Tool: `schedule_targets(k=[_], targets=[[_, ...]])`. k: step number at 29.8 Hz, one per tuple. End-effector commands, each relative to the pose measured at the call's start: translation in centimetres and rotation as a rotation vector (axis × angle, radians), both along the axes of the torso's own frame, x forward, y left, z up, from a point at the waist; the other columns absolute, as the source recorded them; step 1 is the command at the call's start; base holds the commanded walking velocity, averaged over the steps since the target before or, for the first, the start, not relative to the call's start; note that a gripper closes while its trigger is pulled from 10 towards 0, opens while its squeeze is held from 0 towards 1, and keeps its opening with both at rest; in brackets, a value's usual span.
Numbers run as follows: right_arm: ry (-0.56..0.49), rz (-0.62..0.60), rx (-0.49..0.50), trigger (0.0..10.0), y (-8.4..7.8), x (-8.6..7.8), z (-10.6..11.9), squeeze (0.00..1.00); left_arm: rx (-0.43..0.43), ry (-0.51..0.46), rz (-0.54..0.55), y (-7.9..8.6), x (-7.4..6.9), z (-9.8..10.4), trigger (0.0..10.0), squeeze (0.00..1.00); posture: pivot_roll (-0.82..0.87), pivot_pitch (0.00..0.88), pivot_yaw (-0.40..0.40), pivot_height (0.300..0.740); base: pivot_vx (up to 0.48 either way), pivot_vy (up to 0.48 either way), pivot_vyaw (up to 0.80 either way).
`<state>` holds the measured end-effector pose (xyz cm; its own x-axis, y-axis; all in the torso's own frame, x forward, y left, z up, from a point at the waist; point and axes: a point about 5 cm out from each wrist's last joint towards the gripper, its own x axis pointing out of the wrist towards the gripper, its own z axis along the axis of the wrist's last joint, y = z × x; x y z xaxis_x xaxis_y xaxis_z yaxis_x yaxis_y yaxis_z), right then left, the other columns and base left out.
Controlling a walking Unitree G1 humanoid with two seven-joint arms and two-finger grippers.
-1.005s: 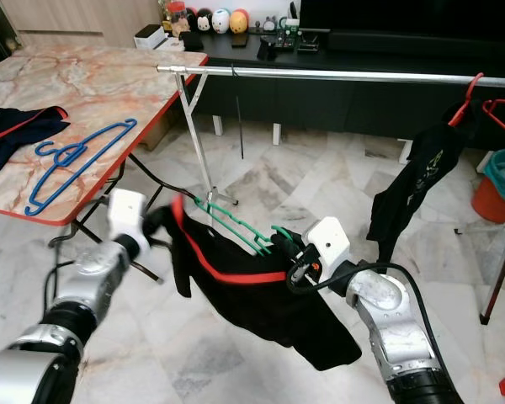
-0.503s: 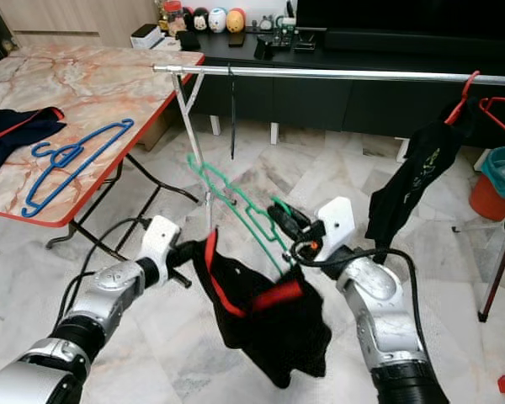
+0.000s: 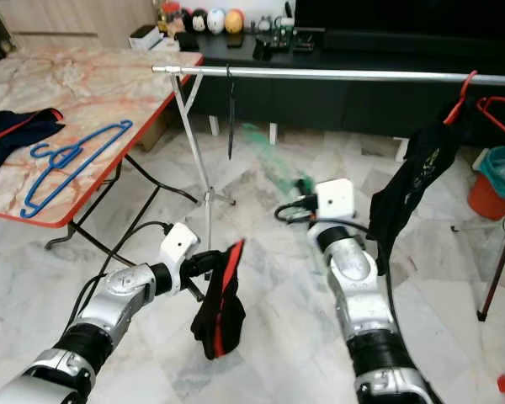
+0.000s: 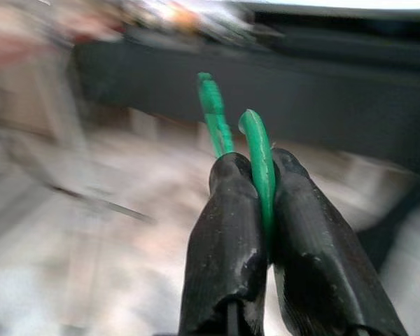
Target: Hang hanger
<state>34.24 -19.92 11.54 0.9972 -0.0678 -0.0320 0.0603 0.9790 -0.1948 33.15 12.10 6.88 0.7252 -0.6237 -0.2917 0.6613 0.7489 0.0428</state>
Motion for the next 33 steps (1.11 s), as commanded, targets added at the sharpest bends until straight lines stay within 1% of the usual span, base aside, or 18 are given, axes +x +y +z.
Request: schedule_targets(k=[1,2,3,6,7,10,11,12,14,15,16,17,19,20,22,29,32,33], targets=[[0.053,-0.097,-0.015,10.0,-1.1,-0.4,-1.2,0.00,0.027,0.002,0.070,1.5,0.1,-0.3,0.0,0.00,0.03,0.046,0.069,0.740,0.000,0.000,0.00],[0.087,-0.186,-0.013,10.0,-2.2,-0.9,-2.2,0.00,0.033,0.020,0.110,2.3,-0.2,-0.9,0.1,0.00,0.03,0.043,0.071,0.740,0.000,0.000,0.00],[0.093,-0.208,-0.009,10.0,-2.5,-1.1,-2.5,0.00,0.035,0.025,0.118,2.6,-0.3,-1.1,0.1,0.00,0.03,0.043,0.071,0.740,0.000,0.000,0.00],[0.116,-0.299,0.005,10.0,-3.3,-1.8,-3.7,0.00,0.019,0.040,0.181,3.9,-0.9,-1.8,0.9,0.00,0.03,0.039,0.078,0.740,0.000,0.000,0.00],[0.116,-0.299,0.005,10.0,-3.3,-1.8,-3.7,0.00,0.019,0.040,0.181,3.9,-0.9,-1.8,0.9,0.00,0.03,0.039,0.078,0.740,0.000,0.000,0.00],[0.121,-0.375,0.009,10.0,-3.6,-2.4,-4.5,0.00,-0.024,0.043,0.259,5.0,-1.3,-2.2,1.2,0.00,0.03,0.036,0.082,0.740,0.000,0.000,0.00],[0.118,-0.381,0.016,10.0,-3.6,-2.5,-4.6,0.00,-0.026,0.045,0.281,5.3,-1.4,-2.4,1.5,0.00,0.03,0.035,0.084,0.740,0.000,0.000,0.00],[0.120,-0.384,0.018,10.0,-3.5,-2.5,-4.8,0.00,-0.025,0.046,0.296,5.5,-1.5,-2.5,2.8,0.00,0.03,0.035,0.084,0.740,0.000,0.000,0.00],[0.125,-0.376,0.031,10.0,-3.0,-2.7,-5.2,0.00,0.008,0.047,0.369,6.4,-1.8,-3.0,7.2,0.00,0.03,0.029,0.084,0.740,0.000,0.000,0.00],[0.126,-0.375,0.034,10.0,-2.9,-2.8,-5.4,0.00,0.016,0.047,0.390,6.6,-1.8,-3.2,7.2,0.00,0.03,0.028,0.084,0.740,0.000,0.000,0.00],[0.130,-0.366,0.039,10.0,-2.7,-2.9,-5.6,0.00,0.014,0.048,0.443,7.1,-1.9,-3.3,10.0,0.00,0.03,0.022,0.080,0.740,0.000,0.000,0.00],[0.134,-0.356,0.043,10.0,-2.4,-3.1,-5.9,0.00,-0.002,0.050,0.504,7.7,-2.0,-3.5,10.0,0.00,0.03,0.019,0.079,0.740,0.000,0.000,0.00],[0.138,-0.354,0.047,10.0,-2.3,-3.2,-6.1,0.00,-0.019,0.045,0.527,7.8,-2.1,-3.5,10.0,0.00,0.02,0.012,0.075,0.740,0.000,0.000,0.00],[0.138,-0.356,0.054,10.0,-2.3,-3.3,-6.3,0.00,-0.071,0.032,0.557,7.9,-2.1,-3.3,10.0,0.00,0.02,0.004,0.070,0.740,0.000,0.000,0.00],[0.133,-0.356,0.056,10.0,-2.2,-3.5,-6.4,0.00,-0.114,0.021,0.583,7.9,-2.1,-3.2,10.0,0.00,0.02,0.000,0.065,0.740,0.000,0.000,0.00],[0.097,-0.293,0.093,10.0,-1.0,-3.4,-6.4,0.00,-0.118,0.004,0.628,7.4,-2.5,-3.7,10.0,0.00,0.02,0.000,0.049,0.740,0.000,0.000,0.00],[0.091,-0.286,0.098,10.0,-0.8,-3.4,-6.4,0.00,-0.094,0.003,0.637,7.4,-2.6,-3.8,10.0,0.00,0.02,0.000,0.046,0.740,0.000,0.000,0.00],[0.094,-0.282,0.098,10.0,-0.7,-3.4,-6.4,0.00,-0.114,0.005,0.646,7.4,-2.5,-3.8,10.0,0.00,0.02,0.000,0.047,0.740,0.000,0.000,0.00]])
